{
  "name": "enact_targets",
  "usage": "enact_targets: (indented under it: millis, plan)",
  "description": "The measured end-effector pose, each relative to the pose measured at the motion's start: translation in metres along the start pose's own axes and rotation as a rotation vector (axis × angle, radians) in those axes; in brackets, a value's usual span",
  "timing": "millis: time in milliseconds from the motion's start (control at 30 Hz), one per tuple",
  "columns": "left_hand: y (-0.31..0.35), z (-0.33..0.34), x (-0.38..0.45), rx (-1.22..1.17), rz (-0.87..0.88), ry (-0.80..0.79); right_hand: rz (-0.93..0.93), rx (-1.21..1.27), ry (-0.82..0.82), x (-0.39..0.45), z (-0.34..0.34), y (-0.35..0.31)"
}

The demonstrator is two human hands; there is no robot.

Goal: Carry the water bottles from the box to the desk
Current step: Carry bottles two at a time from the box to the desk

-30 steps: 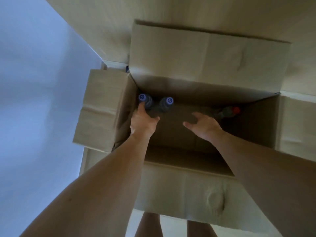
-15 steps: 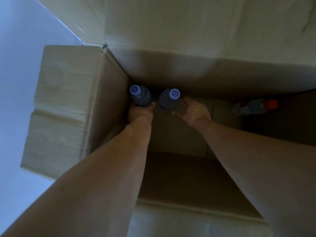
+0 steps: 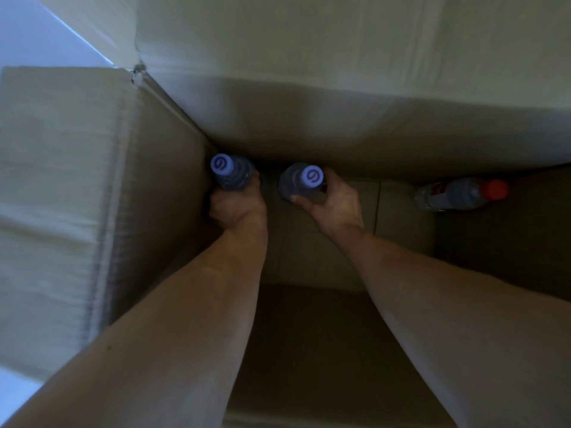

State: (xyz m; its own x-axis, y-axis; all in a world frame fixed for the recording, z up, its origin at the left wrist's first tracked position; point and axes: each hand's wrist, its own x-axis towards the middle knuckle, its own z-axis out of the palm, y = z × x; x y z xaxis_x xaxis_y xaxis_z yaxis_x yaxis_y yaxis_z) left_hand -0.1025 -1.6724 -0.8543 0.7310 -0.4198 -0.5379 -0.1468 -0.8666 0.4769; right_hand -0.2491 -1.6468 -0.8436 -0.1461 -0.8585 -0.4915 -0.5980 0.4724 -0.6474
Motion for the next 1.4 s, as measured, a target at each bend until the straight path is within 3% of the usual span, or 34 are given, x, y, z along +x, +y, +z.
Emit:
enact_targets:
  millis: [267, 600, 933, 1133, 1400]
  plan:
    - [-0.007, 0.002, -0.031, 0.122, 0.197, -0.065, 0.085, -0.025, 0.026, -0.016, -0.038, 0.04]
    - [-0.03, 0.026, -0.095, 0.321, 0.462, -0.35, 0.144, -0.032, 0.031, -0.03, -0.073, 0.083]
    - [-0.045, 0.021, -0.063, 0.398, 0.525, -0.553, 0.084, -0.046, -0.099, -0.025, -0.066, 0.094]
    - [-0.047, 0.021, -0.051, 0.31, 0.567, -0.634, 0.113, 0.14, -0.07, -0.021, -0.062, 0.095]
    - [-0.036, -0.014, -0.064, 0.345, 0.385, -0.906, 0.234, 0.3, -0.27, -0.046, -0.093, 0.085]
